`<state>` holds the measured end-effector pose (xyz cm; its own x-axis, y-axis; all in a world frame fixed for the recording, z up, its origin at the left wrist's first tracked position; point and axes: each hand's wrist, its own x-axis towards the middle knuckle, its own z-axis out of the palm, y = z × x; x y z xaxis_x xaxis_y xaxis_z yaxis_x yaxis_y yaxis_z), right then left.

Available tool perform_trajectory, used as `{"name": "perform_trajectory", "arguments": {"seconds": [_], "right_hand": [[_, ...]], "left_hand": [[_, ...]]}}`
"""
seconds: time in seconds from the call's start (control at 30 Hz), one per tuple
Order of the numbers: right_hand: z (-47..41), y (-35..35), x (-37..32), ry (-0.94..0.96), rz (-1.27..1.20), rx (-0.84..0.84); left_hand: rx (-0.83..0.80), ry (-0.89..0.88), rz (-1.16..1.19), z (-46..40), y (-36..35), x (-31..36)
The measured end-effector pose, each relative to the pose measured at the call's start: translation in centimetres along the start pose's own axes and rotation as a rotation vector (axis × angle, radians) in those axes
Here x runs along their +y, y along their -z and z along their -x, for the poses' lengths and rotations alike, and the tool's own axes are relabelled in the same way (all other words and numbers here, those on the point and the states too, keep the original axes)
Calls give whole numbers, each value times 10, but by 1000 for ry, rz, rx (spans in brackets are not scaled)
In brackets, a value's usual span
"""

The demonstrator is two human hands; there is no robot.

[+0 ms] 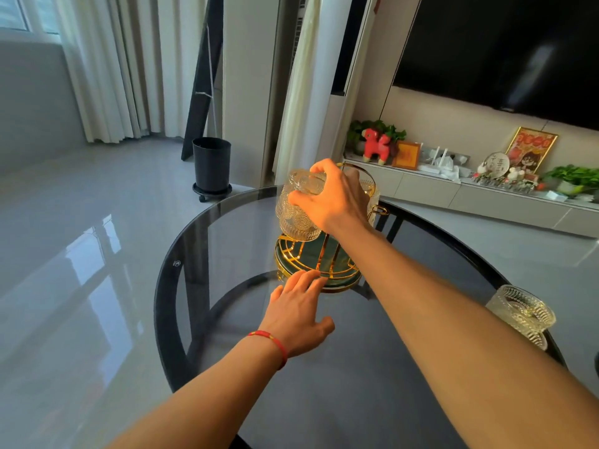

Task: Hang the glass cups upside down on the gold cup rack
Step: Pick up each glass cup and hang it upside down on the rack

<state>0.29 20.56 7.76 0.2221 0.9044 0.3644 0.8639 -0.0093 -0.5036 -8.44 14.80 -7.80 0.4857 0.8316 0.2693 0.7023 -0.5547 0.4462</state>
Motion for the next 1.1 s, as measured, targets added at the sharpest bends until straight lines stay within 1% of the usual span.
{"name": "perform_trajectory", "arguments": {"seconds": [0.13,0.23,0.43,0.5,0.57,0.6,0.7,0.77,0.9,0.97,1.03,1.1], "right_hand": [[0,-7,3,-31,87,-37],[3,-13,6,-45,146,-31],[2,-18,11,-23,251,-25],[4,-16,15,-7,271,-57],[12,-12,22,40,245,-54],[19,-8,26,80,219,-23],[46,6,47,202,147,147],[68,16,67,225,118,214],[120,40,121,196,78,190],[146,55,149,204,111,193],[165,72,174,205,176,247],[177,88,193,121,210,337]], "left_hand": [[-1,12,-8,-1,-1,0],[20,20,10,-2,-1,0],[24,28,21,-1,1,4],[19,11,37,0,2,7],[33,-29,85,3,3,12],[46,-48,114,3,4,15],[102,-68,180,3,8,27],[149,-65,231,1,9,37],[197,-54,317,-1,8,63],[170,-80,320,-1,3,78],[105,-111,304,1,-1,90],[46,-138,256,4,-4,98]]}}
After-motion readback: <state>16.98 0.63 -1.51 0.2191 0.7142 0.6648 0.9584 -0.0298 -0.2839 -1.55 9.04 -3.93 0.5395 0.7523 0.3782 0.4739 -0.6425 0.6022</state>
